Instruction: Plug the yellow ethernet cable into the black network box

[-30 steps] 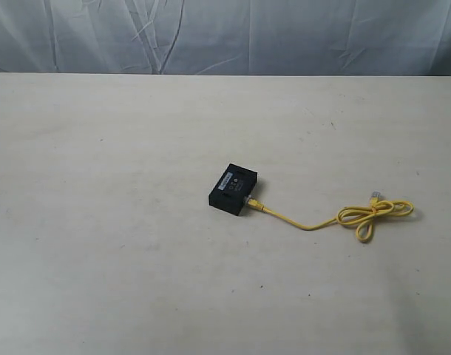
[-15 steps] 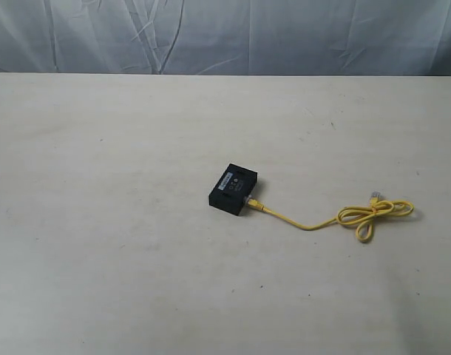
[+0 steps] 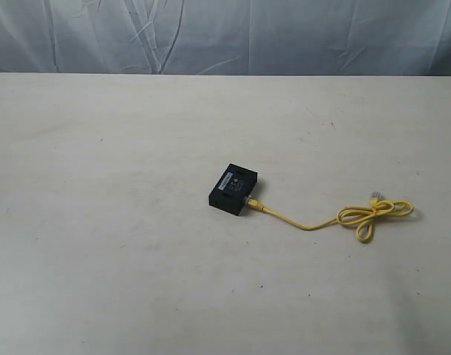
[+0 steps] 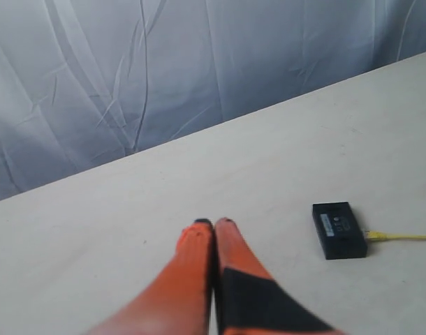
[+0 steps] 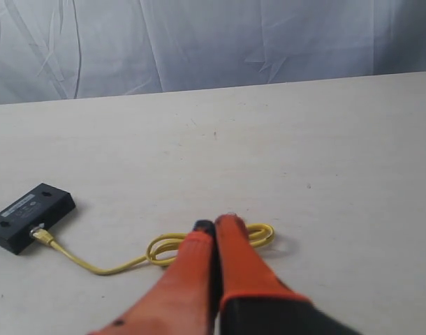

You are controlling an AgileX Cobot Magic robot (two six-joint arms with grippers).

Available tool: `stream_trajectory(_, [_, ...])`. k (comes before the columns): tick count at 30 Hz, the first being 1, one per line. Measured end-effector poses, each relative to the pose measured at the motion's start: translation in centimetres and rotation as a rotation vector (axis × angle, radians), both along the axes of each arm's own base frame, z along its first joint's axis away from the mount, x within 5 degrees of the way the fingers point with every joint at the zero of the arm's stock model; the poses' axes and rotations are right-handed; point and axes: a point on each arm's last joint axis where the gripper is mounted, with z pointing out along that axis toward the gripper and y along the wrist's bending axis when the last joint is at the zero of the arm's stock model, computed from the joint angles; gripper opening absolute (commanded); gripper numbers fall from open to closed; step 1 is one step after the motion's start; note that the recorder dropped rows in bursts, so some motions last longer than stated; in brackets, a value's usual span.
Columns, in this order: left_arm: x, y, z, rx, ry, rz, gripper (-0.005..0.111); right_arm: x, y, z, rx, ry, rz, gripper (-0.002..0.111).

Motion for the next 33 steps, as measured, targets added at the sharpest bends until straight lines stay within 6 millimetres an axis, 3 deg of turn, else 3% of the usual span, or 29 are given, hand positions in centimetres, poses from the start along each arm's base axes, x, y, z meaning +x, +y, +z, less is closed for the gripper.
stream_trajectory(4, [-0.8,0.9,-0.1,0.047,-0.048,0.065,0.000,0.0,0.0,0.0,0.000,-0.002,0.000,0.000])
stream_trajectory(7, [-1.9,1.9,-1.3,0.069,-0.088,0.158,0.000,0.0,0.0,0.0,0.000,-0.002,0.000,0.000])
stream_trajectory(15, [-4.0,3.2,-9.0,0.090,-0.225,0.313,0.000,0.0,0.0,0.0,0.000,-0.002,0.000,0.000])
stream_trajectory(22, [-3.8,3.6,-14.2,0.156,-0.210,0.335,0.000,0.0,0.0,-0.1,0.000,0.002,0.000,0.000])
stream_trajectory(33, [-3.8,3.5,-16.1,0.192,-0.101,0.313,0.000,0.0,0.0,-0.1,0.000,0.002,0.000,0.000])
